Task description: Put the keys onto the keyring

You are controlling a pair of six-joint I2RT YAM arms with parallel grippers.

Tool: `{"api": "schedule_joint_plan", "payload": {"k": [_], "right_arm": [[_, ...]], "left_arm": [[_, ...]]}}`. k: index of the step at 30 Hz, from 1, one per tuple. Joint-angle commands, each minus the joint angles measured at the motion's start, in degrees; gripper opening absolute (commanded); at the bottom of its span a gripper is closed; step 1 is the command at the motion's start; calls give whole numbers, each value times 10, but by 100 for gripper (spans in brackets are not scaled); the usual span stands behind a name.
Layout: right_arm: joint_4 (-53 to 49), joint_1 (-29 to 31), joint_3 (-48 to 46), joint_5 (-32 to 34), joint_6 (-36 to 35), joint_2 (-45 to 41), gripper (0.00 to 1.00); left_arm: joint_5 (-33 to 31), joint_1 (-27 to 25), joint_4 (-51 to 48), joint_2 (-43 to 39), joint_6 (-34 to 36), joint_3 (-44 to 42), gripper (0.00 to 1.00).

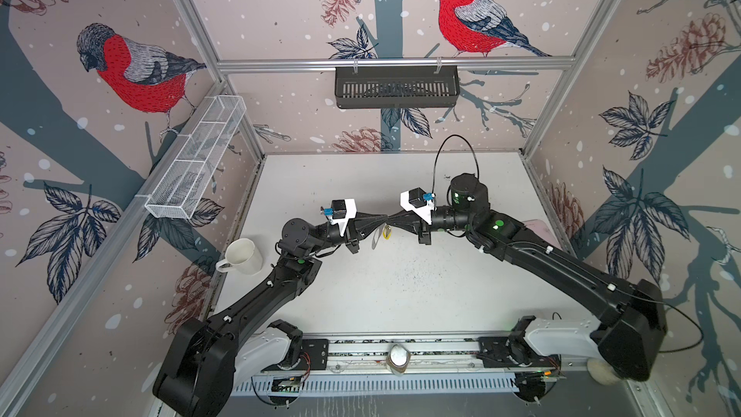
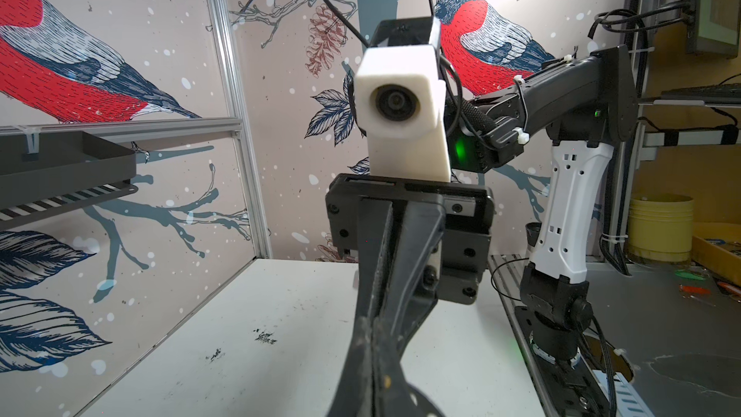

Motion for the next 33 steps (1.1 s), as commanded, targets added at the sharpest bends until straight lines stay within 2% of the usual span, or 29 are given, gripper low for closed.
{"api": "schedule_joint_plan", "payload": {"k": [1,8,12,17,22,25,29,33], "right_arm": [[12,2,5,8,-7,-1,2],[-8,1,12,21,-18,0,0],[-52,0,28,52,-41,4,0],[-136,2,66,100,-75,14,0],[-267,19,148,174,-113,42,0],[-341,32,206,227,-121,69,0],[-448,48,297,275,-124,122,0],[-497,58,343,297,-131,148,0]], "left_arm": [[11,0,36,-2,-4,1,0],[-3,1,25,-6,0,0,1],[-25,8,-21,-34,26,0,21],[-70,10,-153,-100,97,8,27],[-152,10,-393,-133,185,76,28],[-203,-2,-488,-129,217,114,28],[-265,-50,-555,-125,268,143,27],[-257,-62,-544,-132,285,142,27]]}}
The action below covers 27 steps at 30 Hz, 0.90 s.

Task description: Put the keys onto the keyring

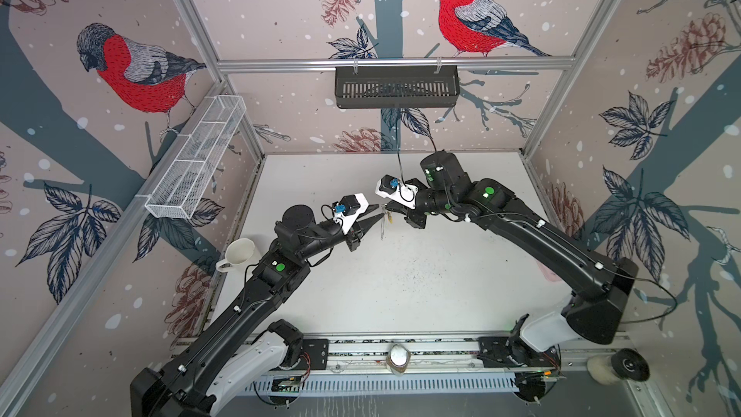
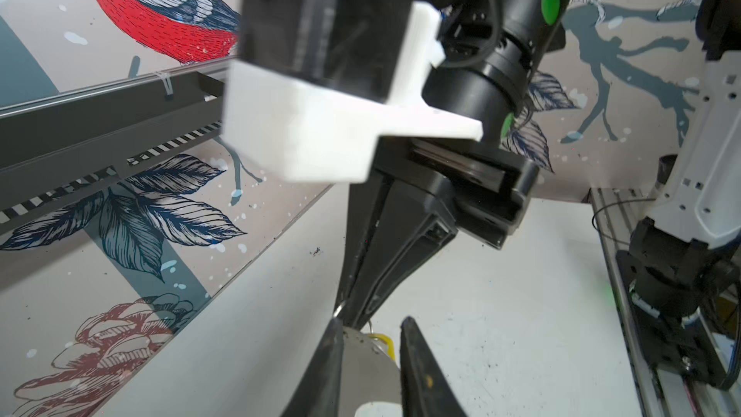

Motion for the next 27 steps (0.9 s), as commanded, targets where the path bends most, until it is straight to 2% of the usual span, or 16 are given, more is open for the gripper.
{"api": "schedule_joint_plan", "payload": {"k": [1,8,12,19,24,27], "right_arm": [[-70,7,23,32,-12,6,0],[-55,9,10,-7,-20,-20,0],[-49,9,4,-28,-26,-30,0],[-42,10,-4,-37,-27,-31,0],[-38,11,-6,-45,-28,-33,0],[-35,9,-8,-49,-29,-37,0]], "left_arm": [[-17,-2,-21,-4,36,5,27],[5,-2,-21,5,50,14,29],[52,-2,-6,14,56,12,29],[116,-3,13,41,54,23,22],[133,-1,19,57,54,29,22],[136,-2,16,65,55,32,18]]}}
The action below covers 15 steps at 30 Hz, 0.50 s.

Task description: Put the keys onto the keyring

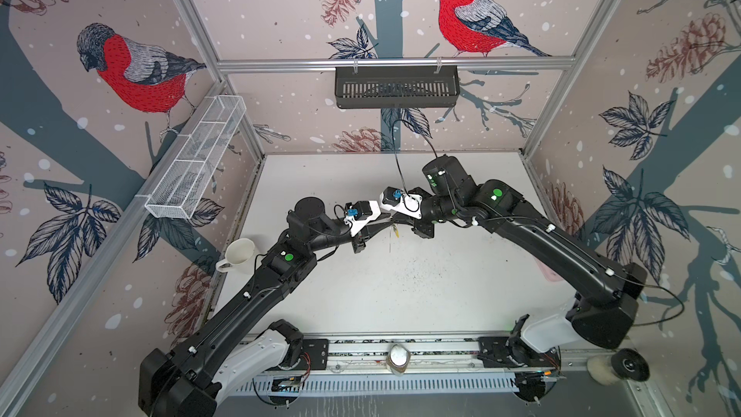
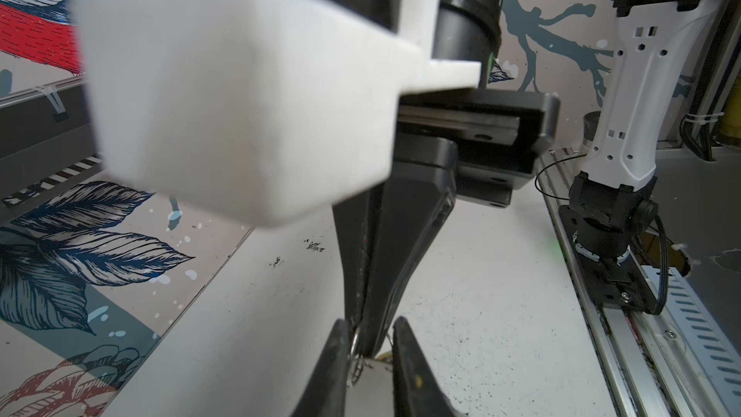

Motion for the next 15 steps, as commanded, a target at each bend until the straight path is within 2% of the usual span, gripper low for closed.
{"api": "schedule_joint_plan", "payload": {"k": [1,15], "right_arm": [[22,1,-2,-16,-3,-7,0],[34,1,-8,-41,-8,-21,0]], "left_arm": [[24,-1,16,6,2,7,16],[34,-1,5,13,5,10,10]]}}
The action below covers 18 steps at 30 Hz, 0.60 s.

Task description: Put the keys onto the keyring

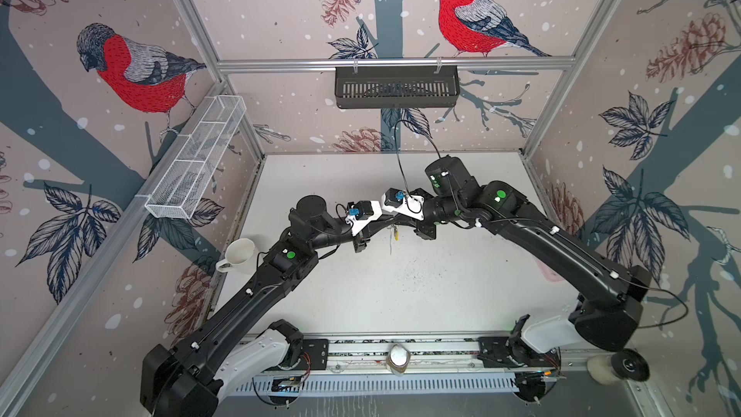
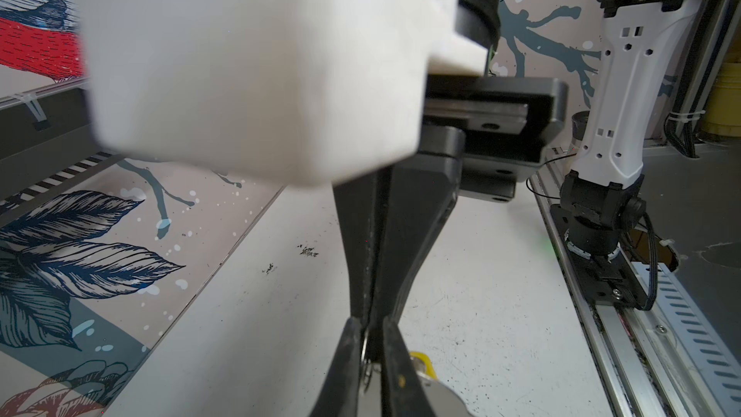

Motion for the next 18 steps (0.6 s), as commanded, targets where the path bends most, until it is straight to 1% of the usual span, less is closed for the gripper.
{"api": "schedule_joint_plan", "payload": {"k": [1,5,8,12,14,15,18], "right_arm": [[35,2,-3,-34,-6,-10,0],[42,0,-7,-42,-7,-17,0],[47,1,-13,-40,-4,-20,0],[84,0,-38,-25,11,-31,0],[108,-1,-59,-21,21,-41,6],[124,-2,-71,-19,27,-48,11],[188,-2,-124,-7,53,-77,17]], "left_arm": [[18,0,-1,5,1,7,9],[22,0,3,9,-1,10,0],[21,1,18,8,-8,5,0],[6,1,87,-3,-45,-24,0],[3,1,124,-9,-63,-41,0],[3,0,138,-11,-70,-47,0],[-6,1,157,-14,-81,-58,0]]}}
